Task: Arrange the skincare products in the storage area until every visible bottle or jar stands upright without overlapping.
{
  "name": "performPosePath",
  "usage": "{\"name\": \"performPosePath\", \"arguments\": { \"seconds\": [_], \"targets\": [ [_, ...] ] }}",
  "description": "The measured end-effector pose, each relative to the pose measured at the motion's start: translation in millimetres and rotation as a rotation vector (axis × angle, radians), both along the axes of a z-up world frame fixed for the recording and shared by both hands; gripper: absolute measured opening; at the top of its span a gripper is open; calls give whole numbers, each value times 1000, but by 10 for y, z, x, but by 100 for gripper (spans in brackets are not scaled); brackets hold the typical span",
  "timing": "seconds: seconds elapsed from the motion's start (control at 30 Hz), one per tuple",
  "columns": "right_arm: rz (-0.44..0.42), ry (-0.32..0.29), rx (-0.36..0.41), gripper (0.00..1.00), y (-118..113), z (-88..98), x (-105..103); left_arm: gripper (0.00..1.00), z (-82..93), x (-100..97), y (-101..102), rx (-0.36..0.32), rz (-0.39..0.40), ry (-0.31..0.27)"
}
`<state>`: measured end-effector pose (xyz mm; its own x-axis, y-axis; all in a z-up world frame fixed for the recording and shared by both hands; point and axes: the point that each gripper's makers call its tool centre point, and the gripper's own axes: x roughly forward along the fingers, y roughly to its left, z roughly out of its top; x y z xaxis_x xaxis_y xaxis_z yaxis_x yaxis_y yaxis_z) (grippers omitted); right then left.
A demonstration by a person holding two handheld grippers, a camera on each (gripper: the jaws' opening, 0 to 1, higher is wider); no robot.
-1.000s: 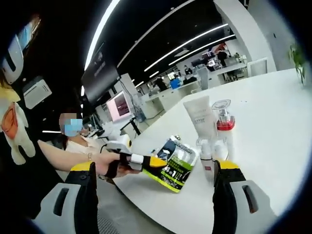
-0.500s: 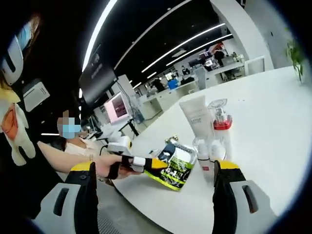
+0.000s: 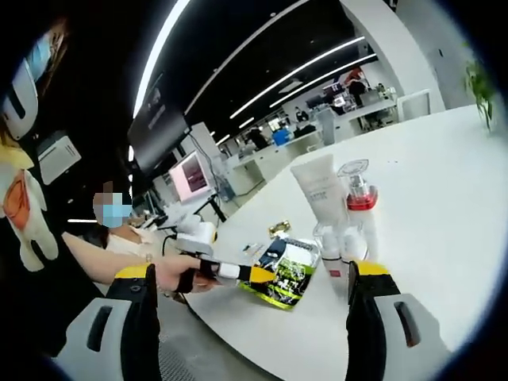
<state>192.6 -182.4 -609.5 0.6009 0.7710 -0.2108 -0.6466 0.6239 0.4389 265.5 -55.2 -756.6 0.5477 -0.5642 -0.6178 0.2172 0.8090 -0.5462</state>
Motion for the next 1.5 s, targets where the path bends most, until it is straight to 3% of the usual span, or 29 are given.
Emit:
{"name": "performPosePath", "arguments": {
  "seconds": [0.17,0.3,0.53,0.73,0.87,0.93,1.0,1.13,1.3,1.43,1.5],
  "targets": [
    [3,6,-2,100,6,-12,-7,24,-29,26,36,68,-51,-28],
    [5,9,-2,100,4,-20,-8,28,0,-34,-75,109,-95,-45],
    [6,10,-3,100,3,-26,-10,32,-44,-50,13,291,-211,-100],
    [8,12,-2,100,6,-32,-11,37,-64,-84,-9,399,-291,-142],
    [10,14,-2,100,15,-33,-16,38,-48,-117,-45,425,-317,-157],
    [9,14,-1,100,17,-28,-17,40,-37,-74,24,479,-336,-182],
    [8,14,0,100,22,-24,-21,44,35,4,10,508,-358,-245],
    [10,16,1,100,30,-22,-26,53,188,165,-134,474,-416,-361],
    [8,15,1,100,26,-22,-26,74,177,284,-318,456,-503,-414],
    [7,17,1,100,28,-21,-27,85,94,290,-402,471,-583,-425],
    [4,20,1,100,22,-28,-23,87,25,337,-358,473,-585,-407]
  ]
}}
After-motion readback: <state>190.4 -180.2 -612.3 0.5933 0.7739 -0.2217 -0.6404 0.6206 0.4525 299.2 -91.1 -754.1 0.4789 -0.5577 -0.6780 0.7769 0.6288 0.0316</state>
